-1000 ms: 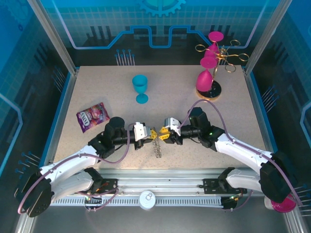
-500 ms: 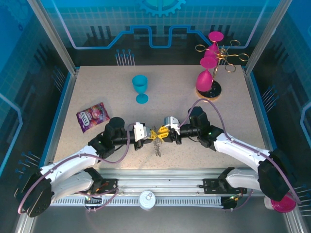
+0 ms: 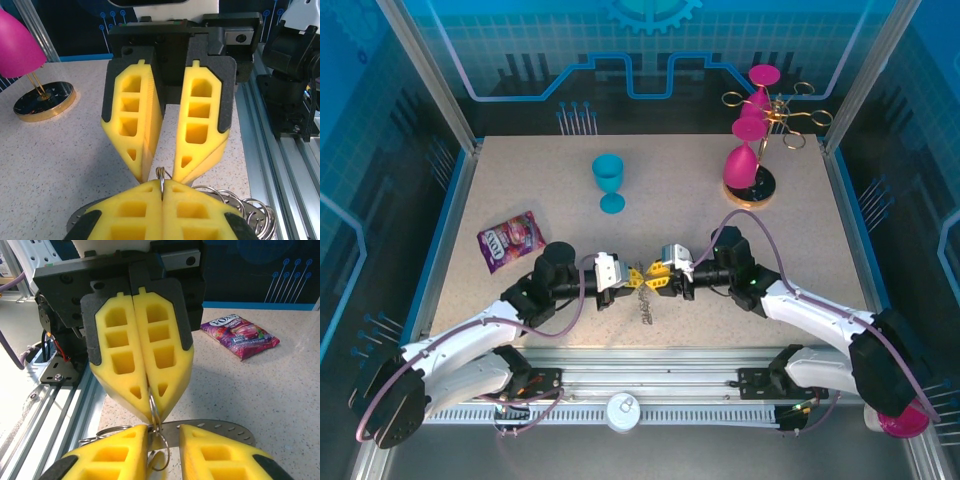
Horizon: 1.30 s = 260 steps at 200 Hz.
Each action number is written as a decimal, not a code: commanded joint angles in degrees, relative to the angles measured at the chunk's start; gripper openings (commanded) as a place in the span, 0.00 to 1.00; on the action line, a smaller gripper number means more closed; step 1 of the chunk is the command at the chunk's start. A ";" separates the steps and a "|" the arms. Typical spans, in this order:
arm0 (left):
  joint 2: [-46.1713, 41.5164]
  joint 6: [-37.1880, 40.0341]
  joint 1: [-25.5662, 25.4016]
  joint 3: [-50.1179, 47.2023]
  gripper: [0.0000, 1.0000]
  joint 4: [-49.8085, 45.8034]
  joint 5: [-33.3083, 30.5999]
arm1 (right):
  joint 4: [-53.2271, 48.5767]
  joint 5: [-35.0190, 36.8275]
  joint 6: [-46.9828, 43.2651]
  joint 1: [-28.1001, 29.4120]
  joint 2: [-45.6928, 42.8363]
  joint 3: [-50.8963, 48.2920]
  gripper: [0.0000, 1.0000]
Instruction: Put the keys on the keyring
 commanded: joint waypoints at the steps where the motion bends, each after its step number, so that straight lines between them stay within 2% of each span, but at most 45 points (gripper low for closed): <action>1: -0.69 -0.87 -0.22 -0.28 0.00 3.26 2.79 | 4.33 -1.02 1.27 -0.39 1.49 0.15 0.23; 23: -0.63 -0.87 -0.22 -0.27 0.00 3.35 2.83 | 5.21 -1.80 1.83 -0.39 2.18 0.53 0.18; 54: -0.62 -1.14 -0.24 -0.44 0.00 3.70 2.77 | 4.76 -2.68 1.58 -0.39 2.67 0.90 0.00; 73: -0.70 -1.55 -0.25 -0.61 0.00 3.84 1.89 | 3.50 -2.74 1.04 -0.39 2.02 1.31 0.00; 86: -0.61 -1.18 -0.29 -0.29 0.06 2.63 0.09 | 0.49 -2.40 -0.37 -0.39 1.24 2.16 0.00; 131: 1.63 4.43 -2.42 4.47 0.10 -10.20 -5.29 | -21.56 0.67 -10.09 0.81 0.49 9.69 0.00; 163: 3.01 5.58 -3.05 5.89 0.15 -12.89 -7.15 | -32.34 3.94 -15.40 2.47 1.52 14.46 0.00; 191: 3.86 6.31 -3.07 6.83 0.15 -14.74 -7.35 | -39.43 6.04 -17.81 3.57 3.39 19.03 0.00; 229: 4.34 6.47 -3.24 7.29 0.00 -15.49 -6.43 | -41.79 5.69 -17.84 4.45 4.57 21.94 0.00; 257: 3.07 5.61 -3.24 5.98 0.00 -12.77 -5.99 | -36.01 6.82 -13.62 3.16 2.51 18.92 0.00; 260: 2.81 5.43 -3.28 5.65 0.00 -12.22 -5.96 | -34.86 7.00 -12.81 2.90 2.20 18.18 0.03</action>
